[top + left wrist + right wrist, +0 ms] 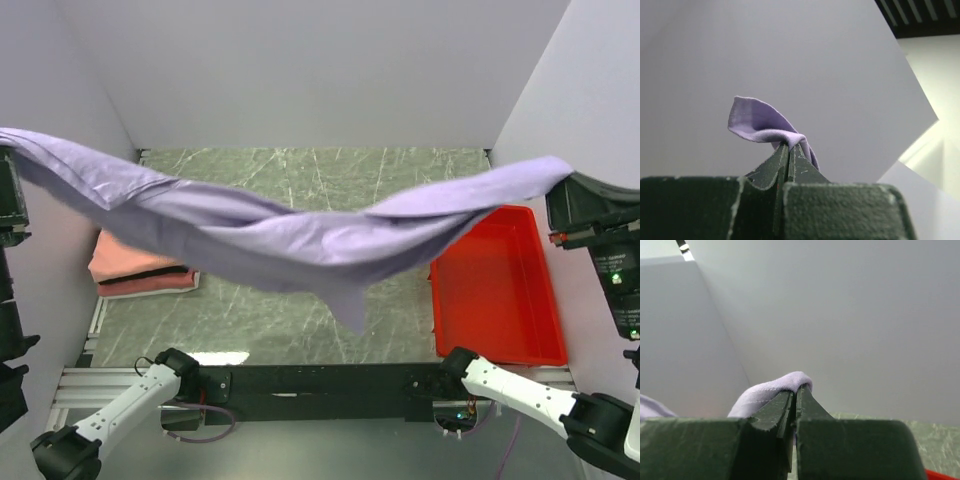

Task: Fold and stack the t-shirts
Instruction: Flatten the tshirt out

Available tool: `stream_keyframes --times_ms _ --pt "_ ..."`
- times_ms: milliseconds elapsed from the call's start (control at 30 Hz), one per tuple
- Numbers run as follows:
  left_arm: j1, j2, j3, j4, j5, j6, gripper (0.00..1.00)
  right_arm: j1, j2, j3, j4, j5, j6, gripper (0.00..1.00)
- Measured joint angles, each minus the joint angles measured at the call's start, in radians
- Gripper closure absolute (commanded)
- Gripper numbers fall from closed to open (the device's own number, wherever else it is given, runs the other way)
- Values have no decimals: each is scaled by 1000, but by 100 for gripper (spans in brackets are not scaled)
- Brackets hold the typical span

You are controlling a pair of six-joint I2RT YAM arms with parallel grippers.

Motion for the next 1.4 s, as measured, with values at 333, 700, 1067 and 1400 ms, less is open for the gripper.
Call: stream_keyframes --times_ms 333,700,1067,1400 --pt "10 224 -42 43 -306 31 99 -13 -15 -367 -3 174 109 100" --pt "203 1181 37 103 -40 62 25 -472 431 -807 95 -196 237 100" --pt "164 1374 96 -58 76 42 0 -513 619 -748 151 -345 267 100" --pt "-154 541 -720 -71 97 -288 1 -513 619 -748 173 -386 301 100"
